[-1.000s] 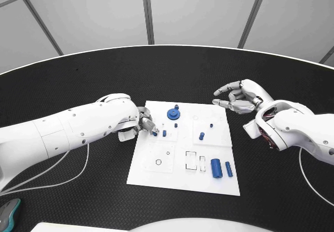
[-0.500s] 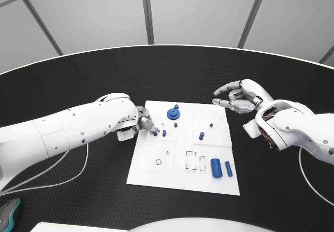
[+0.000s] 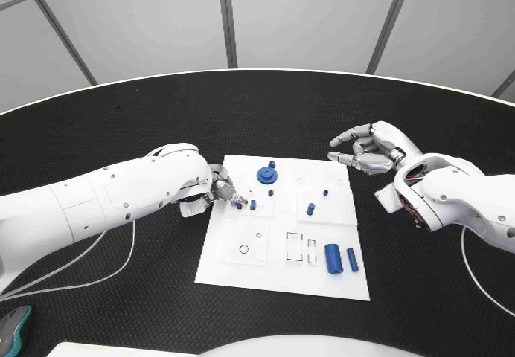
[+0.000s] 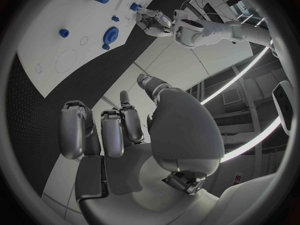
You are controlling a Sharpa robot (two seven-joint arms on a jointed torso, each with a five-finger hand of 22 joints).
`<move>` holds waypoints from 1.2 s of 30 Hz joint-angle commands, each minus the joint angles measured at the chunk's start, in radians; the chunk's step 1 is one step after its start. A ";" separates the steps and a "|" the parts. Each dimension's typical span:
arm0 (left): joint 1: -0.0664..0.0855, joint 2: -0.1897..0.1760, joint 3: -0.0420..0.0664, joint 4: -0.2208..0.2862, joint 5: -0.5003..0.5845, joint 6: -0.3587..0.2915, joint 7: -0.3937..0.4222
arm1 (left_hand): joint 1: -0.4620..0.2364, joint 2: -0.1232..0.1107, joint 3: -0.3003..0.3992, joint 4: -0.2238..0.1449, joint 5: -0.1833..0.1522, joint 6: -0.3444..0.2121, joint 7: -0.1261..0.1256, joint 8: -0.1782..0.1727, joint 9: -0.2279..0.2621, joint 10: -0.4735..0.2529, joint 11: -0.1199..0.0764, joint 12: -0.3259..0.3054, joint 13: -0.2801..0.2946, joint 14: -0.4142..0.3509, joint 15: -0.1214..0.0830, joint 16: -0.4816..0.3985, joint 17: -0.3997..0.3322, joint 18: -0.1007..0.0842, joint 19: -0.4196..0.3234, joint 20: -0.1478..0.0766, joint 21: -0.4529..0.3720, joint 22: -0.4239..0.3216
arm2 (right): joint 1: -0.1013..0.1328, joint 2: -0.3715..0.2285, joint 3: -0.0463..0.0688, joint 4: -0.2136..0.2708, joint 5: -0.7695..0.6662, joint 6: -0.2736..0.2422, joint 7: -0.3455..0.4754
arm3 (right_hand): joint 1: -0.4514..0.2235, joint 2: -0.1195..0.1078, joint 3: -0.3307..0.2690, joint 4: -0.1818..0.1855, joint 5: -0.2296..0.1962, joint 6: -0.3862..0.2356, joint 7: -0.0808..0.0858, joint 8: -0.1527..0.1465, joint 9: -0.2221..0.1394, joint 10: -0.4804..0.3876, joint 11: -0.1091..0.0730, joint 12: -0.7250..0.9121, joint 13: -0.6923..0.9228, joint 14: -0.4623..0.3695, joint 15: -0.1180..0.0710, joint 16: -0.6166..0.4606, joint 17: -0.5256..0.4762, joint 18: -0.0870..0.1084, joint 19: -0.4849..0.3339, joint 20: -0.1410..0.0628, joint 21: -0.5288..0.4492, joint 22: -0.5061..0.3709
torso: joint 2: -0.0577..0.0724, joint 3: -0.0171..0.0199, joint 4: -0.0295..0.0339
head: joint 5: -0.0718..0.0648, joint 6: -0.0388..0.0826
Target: Assemble the parts on the task board
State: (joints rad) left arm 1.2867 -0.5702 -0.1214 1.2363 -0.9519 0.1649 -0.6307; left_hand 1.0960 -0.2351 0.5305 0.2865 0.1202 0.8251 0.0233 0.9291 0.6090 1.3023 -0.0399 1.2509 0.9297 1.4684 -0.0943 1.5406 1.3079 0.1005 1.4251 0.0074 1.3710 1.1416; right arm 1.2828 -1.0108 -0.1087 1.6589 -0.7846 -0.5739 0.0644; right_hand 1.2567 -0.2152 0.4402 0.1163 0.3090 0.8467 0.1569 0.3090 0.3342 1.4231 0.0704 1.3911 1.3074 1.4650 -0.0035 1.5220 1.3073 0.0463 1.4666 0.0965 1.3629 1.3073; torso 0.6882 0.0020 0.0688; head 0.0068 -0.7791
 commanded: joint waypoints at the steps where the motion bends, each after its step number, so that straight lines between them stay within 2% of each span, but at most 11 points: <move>1: 0.000 -0.002 0.000 0.001 0.003 -0.006 0.002 | -0.011 -0.003 -0.033 0.004 -0.006 0.001 0.008 -0.005 -0.002 -0.001 0.000 0.003 0.001 0.084 -0.004 0.005 0.189 -0.019 0.005 -0.001 0.007 0.001 | 0.000 0.000 0.000 -0.001 0.000 0.000 0.000 | -0.004 -0.003 -0.001 0.007 0.006 -0.004 -0.001 0.003 -0.001 -0.002 -0.002 0.001 0.085 0.081 -0.007 -0.003 0.162 0.011 0.019 -0.008 -0.007 0.050 | 0.000 0.0001 0.0006 | 0.000 0.000; 10: 0.000 -0.017 0.000 0.012 0.034 -0.044 0.009 | -0.061 0.028 -0.142 0.007 -0.004 -0.002 0.008 -0.008 -0.004 -0.007 0.001 -0.002 -0.009 0.083 -0.003 0.004 0.185 -0.017 0.004 0.000 0.004 -0.004 | 0.000 0.001 0.000 -0.004 0.000 -0.001 0.002 | -0.005 -0.004 -0.001 0.008 0.005 -0.005 -0.001 0.004 -0.002 -0.002 -0.002 0.000 0.084 0.081 -0.007 -0.002 0.162 0.011 0.019 -0.008 -0.007 0.049 | -0.001 -0.0003 0.0001 | -0.001 0.002; 20: 0.002 -0.046 0.002 0.040 0.057 -0.087 0.024 | -0.072 0.040 -0.173 0.008 -0.003 -0.006 0.009 -0.008 -0.003 -0.014 0.002 -0.008 -0.022 0.081 -0.003 0.000 0.174 -0.016 0.000 -0.001 -0.001 -0.013 | 0.000 0.005 0.000 -0.011 0.000 -0.001 0.003 | -0.006 -0.005 -0.002 0.009 0.005 -0.006 -0.001 0.004 -0.002 -0.003 -0.002 0.000 0.083 0.081 -0.007 -0.003 0.162 0.011 0.019 -0.008 -0.007 0.049 | -0.001 -0.0005 0.0007 | -0.003 0.005; 23: 0.005 -0.054 0.003 0.048 0.068 -0.110 0.044 | -0.077 0.056 -0.188 0.008 -0.001 -0.016 0.011 -0.010 -0.004 -0.033 0.005 -0.025 -0.050 0.074 -0.001 -0.008 0.150 -0.010 -0.011 -0.001 -0.016 -0.041 | 0.000 0.005 0.000 -0.012 0.000 0.000 0.004 | -0.006 -0.005 -0.002 0.009 0.005 -0.006 -0.001 0.004 -0.002 -0.003 -0.002 0.000 0.083 0.081 -0.007 -0.003 0.162 0.011 0.019 -0.008 -0.007 0.049 | -0.001 -0.0003 0.0007 | -0.004 0.007; 25: 0.009 -0.059 0.004 0.053 0.099 -0.140 0.085 | -0.071 0.068 -0.196 0.007 0.001 -0.039 0.020 -0.018 -0.006 -0.076 0.011 -0.065 -0.117 0.067 0.004 -0.019 0.125 -0.004 -0.027 0.001 -0.038 -0.080 | 0.000 0.006 0.000 -0.014 0.000 0.000 0.004 | -0.006 -0.005 -0.002 0.009 0.005 -0.006 -0.001 0.004 -0.002 -0.003 -0.002 0.000 0.083 0.081 -0.007 -0.003 0.162 0.011 0.019 -0.008 -0.007 0.049 | -0.002 0.0008 0.0004 | -0.004 0.009; 26: 0.010 -0.059 0.004 0.055 0.120 -0.156 0.115 | -0.048 0.072 -0.198 0.007 0.003 -0.076 0.036 -0.033 -0.011 -0.166 0.026 -0.150 -0.251 0.046 0.016 -0.048 0.059 0.015 -0.074 0.007 -0.100 -0.188 | 0.000 0.006 0.000 -0.014 0.000 0.000 0.004 | -0.006 -0.005 -0.002 0.009 0.005 -0.006 -0.001 0.004 -0.002 -0.003 -0.002 0.000 0.083 0.081 -0.007 -0.003 0.162 0.011 0.019 -0.008 -0.007 0.049 | -0.002 0.0011 0.0003 | -0.005 0.011; 27: 0.011 -0.059 0.004 0.056 0.137 -0.170 0.144 | -0.036 0.072 -0.199 0.006 0.004 -0.094 0.046 -0.039 -0.012 -0.211 0.034 -0.189 -0.312 0.030 0.026 -0.068 0.016 0.025 -0.100 0.012 -0.135 -0.245 | 0.000 0.006 0.000 -0.015 0.000 0.000 0.004 | -0.006 -0.005 -0.002 0.009 0.005 -0.006 -0.001 0.004 -0.002 -0.003 -0.002 0.000 0.083 0.081 -0.007 -0.003 0.162 0.011 0.019 -0.008 -0.007 0.049 | -0.001 0.0013 0.0001 | -0.005 0.012; 28: 0.012 -0.058 0.004 0.057 0.156 -0.189 0.186 | 0.004 0.067 -0.197 0.005 0.006 -0.143 0.067 -0.054 -0.021 -0.270 0.055 -0.221 -0.352 -0.019 0.042 -0.126 -0.100 0.047 -0.167 0.026 -0.225 -0.384 | 0.000 0.007 0.000 -0.015 0.000 0.000 0.005 | -0.006 -0.005 -0.002 0.009 0.005 -0.006 -0.001 0.004 -0.002 -0.003 -0.002 0.000 0.083 0.081 -0.007 -0.003 0.162 0.011 0.019 -0.008 -0.007 0.049 | -0.001 0.0015 -0.0001 | -0.008 0.015; 30: 0.013 -0.052 0.004 0.057 0.180 -0.215 0.264 | 0.102 0.060 -0.167 -0.009 0.007 -0.211 0.104 -0.084 -0.046 -0.350 0.089 -0.240 -0.368 -0.118 0.072 -0.224 -0.283 0.077 -0.272 0.054 -0.371 -0.586 | 0.000 0.008 0.000 -0.016 0.000 0.000 0.005 | -0.006 -0.005 -0.002 0.009 0.005 -0.006 -0.001 0.004 -0.002 -0.003 -0.002 0.000 0.083 0.081 -0.007 -0.003 0.162 0.011 0.019 -0.008 -0.007 0.049 | 0.001 0.0006 -0.0006 | -0.010 0.020; 33: 0.014 -0.036 0.004 0.055 0.185 -0.258 0.400 | 0.244 0.037 -0.083 -0.037 0.006 -0.268 0.156 -0.152 -0.119 -0.473 0.138 -0.312 -0.431 -0.290 0.118 -0.360 -0.522 0.081 -0.325 0.099 -0.462 -0.644 | 0.000 0.009 0.000 -0.017 0.000 0.000 0.005 | -0.008 -0.005 -0.003 0.011 0.006 -0.006 -0.001 0.004 -0.002 -0.004 -0.002 -0.002 0.082 0.080 -0.007 -0.004 0.160 0.011 0.019 -0.008 -0.009 0.048 | 0.003 0.0005 -0.0009 | -0.018 0.027; 36: 0.013 -0.018 0.004 0.053 0.134 -0.299 0.503 | 0.345 0.018 0.012 -0.100 0.008 -0.261 0.166 -0.195 -0.171 -0.528 0.150 -0.382 -0.492 -0.329 0.127 -0.370 -0.564 0.084 -0.327 0.108 -0.475 -0.652 | 0.000 0.009 0.000 -0.016 0.000 0.001 0.005 | -0.008 -0.005 -0.003 0.011 0.006 -0.006 -0.001 0.004 -0.002 -0.004 -0.002 -0.002 0.082 0.080 -0.007 -0.004 0.160 0.011 0.019 -0.008 -0.009 0.048 | 0.004 0.0003 -0.0010 | -0.025 0.033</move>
State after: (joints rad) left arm 1.3004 -0.5960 -0.1171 1.2902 -0.7909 -0.1157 -0.2136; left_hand 1.4208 -0.2128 0.5237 0.1994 0.1239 0.5565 0.1662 0.7413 0.4475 0.7871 0.1076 0.8835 0.4494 1.1477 0.0323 1.1762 0.7531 0.1711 1.1005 0.1141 0.8993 0.4914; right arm 1.2826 -1.0020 -0.1088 1.6424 -0.7846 -0.5734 0.0693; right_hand 1.2568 -0.2152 0.4375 0.1190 0.3090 0.8467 0.1569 0.3090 0.3334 1.4231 0.0704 1.3911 1.3073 1.4649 -0.0035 1.5220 1.3078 0.0463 1.4666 0.0965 1.3590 1.3073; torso 0.6897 0.0026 0.0681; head -0.0114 -0.7520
